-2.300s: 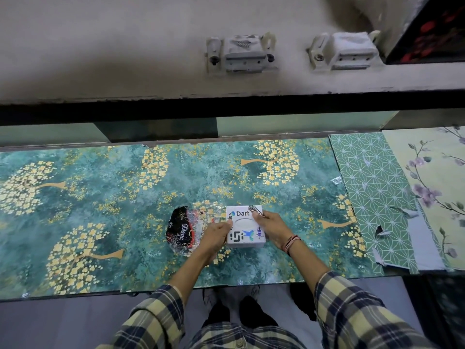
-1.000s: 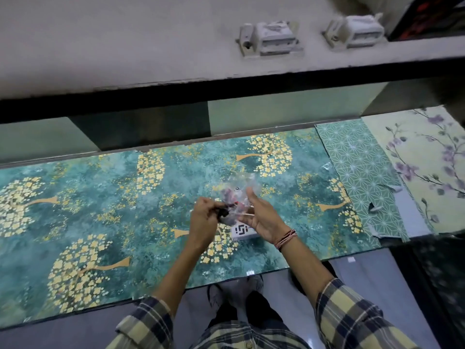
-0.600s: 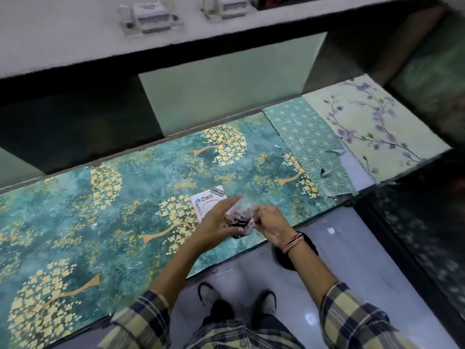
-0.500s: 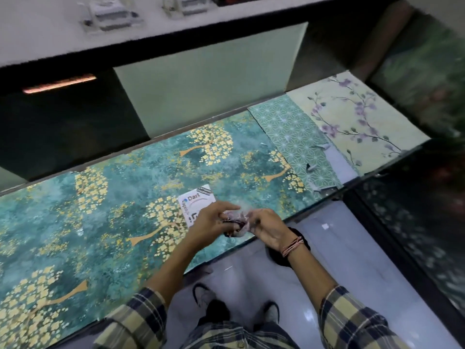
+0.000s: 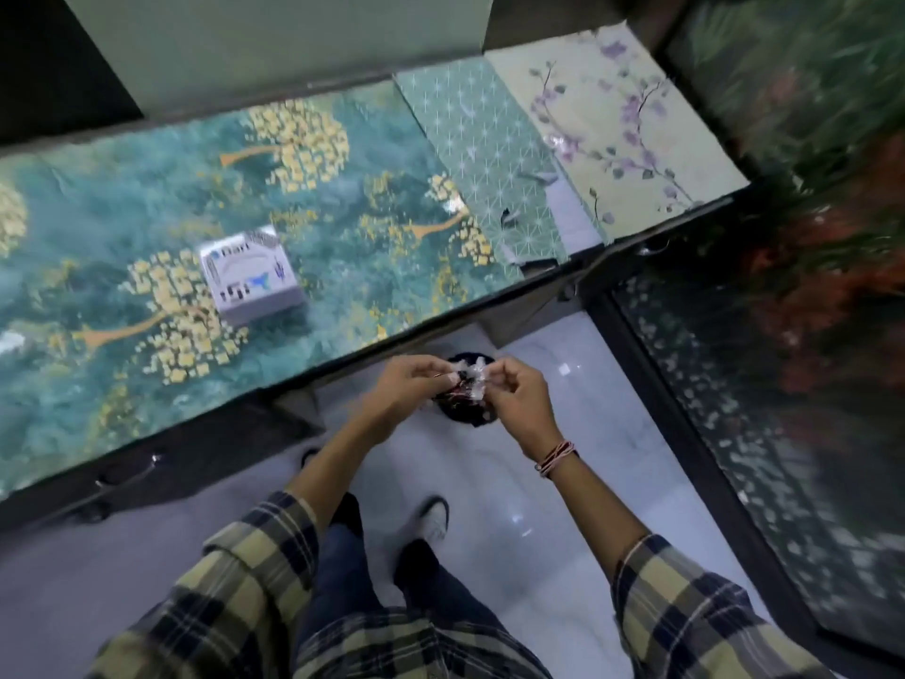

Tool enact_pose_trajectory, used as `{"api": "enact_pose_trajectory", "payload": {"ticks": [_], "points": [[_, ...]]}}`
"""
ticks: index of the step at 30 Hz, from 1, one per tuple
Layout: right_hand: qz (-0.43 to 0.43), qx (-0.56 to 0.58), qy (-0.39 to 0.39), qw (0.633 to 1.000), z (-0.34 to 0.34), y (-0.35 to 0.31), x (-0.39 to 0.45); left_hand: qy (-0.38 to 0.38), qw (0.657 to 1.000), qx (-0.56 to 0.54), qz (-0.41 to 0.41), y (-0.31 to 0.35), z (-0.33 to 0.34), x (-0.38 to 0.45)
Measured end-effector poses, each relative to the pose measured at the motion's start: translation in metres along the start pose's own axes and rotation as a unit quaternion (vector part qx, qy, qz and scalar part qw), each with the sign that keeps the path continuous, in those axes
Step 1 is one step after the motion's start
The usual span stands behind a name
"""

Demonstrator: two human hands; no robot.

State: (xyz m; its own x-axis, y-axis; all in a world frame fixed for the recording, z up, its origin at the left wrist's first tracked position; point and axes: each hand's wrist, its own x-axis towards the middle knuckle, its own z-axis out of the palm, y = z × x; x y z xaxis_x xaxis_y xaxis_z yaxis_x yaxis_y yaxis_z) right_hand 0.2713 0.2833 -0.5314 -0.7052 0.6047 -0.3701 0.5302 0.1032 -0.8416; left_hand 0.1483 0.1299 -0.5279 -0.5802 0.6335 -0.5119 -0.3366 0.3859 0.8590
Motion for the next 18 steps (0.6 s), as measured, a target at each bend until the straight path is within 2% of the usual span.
{"api": "enact_pose_trajectory", "payload": {"ticks": [2,8,14,18], "points": [[0.028,-0.034,0.021,0.999,-0.010,0.024,-0.002,-0.007,0.999,-0.024,-0.045,-0.016,0.011,0.003],[0.091,-0.093,0.075,0.989,-0.010,0.107,0.017,0.068,0.983,-0.121,-0.118,-0.084,0.015,0.039],[0.145,-0.097,0.107,0.979,0.043,0.207,0.080,0.075,0.964,-0.184,-0.174,-0.150,0.017,0.110],[0.193,-0.074,0.122,0.971,0.076,0.265,0.128,0.073,0.961,-0.207,-0.169,-0.177,0.028,0.154]]}}
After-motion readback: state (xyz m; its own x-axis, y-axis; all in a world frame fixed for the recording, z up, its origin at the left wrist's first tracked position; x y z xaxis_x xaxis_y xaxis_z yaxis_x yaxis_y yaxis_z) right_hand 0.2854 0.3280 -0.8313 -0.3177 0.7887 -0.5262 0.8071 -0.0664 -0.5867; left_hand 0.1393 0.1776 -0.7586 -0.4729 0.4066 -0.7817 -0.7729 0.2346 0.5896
